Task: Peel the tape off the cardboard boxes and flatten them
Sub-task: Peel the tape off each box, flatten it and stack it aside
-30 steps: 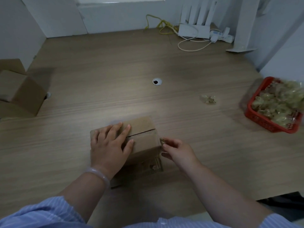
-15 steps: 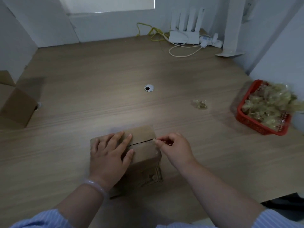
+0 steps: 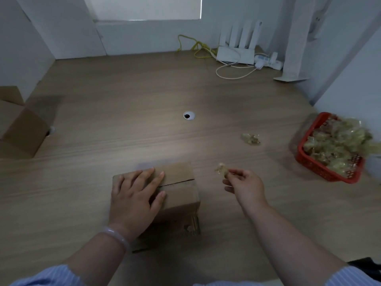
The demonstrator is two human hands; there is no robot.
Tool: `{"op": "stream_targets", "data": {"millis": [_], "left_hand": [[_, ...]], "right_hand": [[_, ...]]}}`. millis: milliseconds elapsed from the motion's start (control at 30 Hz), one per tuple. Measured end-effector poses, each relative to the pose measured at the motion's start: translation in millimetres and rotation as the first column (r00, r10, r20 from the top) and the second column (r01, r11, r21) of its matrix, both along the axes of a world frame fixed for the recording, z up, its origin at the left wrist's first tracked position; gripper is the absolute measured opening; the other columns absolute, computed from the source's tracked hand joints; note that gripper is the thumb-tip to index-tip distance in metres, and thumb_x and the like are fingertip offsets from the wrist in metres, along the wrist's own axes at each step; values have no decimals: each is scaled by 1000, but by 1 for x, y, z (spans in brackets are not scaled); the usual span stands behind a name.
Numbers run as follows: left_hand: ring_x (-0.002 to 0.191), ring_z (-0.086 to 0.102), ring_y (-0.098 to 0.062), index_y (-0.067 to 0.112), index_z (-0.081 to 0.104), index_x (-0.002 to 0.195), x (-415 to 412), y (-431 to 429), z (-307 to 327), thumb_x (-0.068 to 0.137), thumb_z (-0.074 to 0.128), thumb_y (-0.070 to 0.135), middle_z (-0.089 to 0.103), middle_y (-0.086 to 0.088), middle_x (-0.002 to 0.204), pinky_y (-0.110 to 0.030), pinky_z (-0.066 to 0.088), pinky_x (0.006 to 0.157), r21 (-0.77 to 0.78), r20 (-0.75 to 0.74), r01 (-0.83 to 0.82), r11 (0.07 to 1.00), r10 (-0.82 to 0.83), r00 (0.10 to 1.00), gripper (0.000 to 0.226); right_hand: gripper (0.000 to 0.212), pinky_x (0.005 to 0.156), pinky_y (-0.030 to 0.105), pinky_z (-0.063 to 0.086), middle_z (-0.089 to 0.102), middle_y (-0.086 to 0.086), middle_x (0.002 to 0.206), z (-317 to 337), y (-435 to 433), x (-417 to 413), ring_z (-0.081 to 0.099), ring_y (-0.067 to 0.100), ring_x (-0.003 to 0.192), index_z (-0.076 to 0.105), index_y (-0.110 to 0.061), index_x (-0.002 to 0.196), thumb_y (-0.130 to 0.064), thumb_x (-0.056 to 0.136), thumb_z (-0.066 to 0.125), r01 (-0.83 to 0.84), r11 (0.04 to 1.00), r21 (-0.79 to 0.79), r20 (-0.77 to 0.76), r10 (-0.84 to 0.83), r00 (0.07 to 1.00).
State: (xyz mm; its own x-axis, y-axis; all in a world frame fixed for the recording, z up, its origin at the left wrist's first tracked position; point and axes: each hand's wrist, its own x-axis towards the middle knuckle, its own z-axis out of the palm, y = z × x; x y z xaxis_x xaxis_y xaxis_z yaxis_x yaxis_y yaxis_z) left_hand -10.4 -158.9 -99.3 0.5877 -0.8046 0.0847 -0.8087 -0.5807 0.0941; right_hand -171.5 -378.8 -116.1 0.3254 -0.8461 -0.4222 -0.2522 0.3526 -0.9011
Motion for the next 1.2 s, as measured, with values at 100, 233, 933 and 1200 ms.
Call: {"op": "stream_targets", "data": {"millis": [100, 233, 933, 1200], "left_hand": [[118, 49, -25, 35, 58, 129, 0, 0, 2, 87, 36, 58, 57, 3, 131, -47, 34, 100, -2, -14, 10, 1000, -10, 1000, 52], [124, 46, -20, 32, 52, 134, 3, 1, 5, 85, 37, 60, 53, 7, 136, -46, 32, 105, -24, -98, 6, 1000, -8, 995, 59], [94, 63, -19, 23, 71, 83, -5, 82, 26, 97, 51, 18, 70, 5, 86, -33, 51, 86, -312, -904, -827, 469, 120, 409, 24], [112, 52, -16, 20, 68, 113, 26, 90, 32, 87, 67, 24, 51, 2, 110, -12, 31, 92, -82, -817, -569, 818, 272, 509, 26]], "right_hand": [[8, 55, 25, 57, 65, 14, 83, 1, -18, -7, 67, 17, 70, 57, -6, 95, -2, 90, 60, 103, 994, 28, 38, -104, 994], [21, 74, 33, 57, 66, 8, 86, -1, -28, -10, 65, 19, 78, 61, -11, 111, -7, 91, 58, 108, 994, -27, 25, -108, 994], [36, 91, 48, 51, 71, 6, 87, 19, 82, 29, 66, 25, 93, 71, -14, 78, -43, 89, 54, -416, 893, -170, -65, 411, 909], [25, 81, 19, 47, 64, -3, 96, 54, 60, 55, 58, 7, 87, 72, -14, 108, -18, 83, 71, -800, 599, -42, -377, 732, 568]]}}
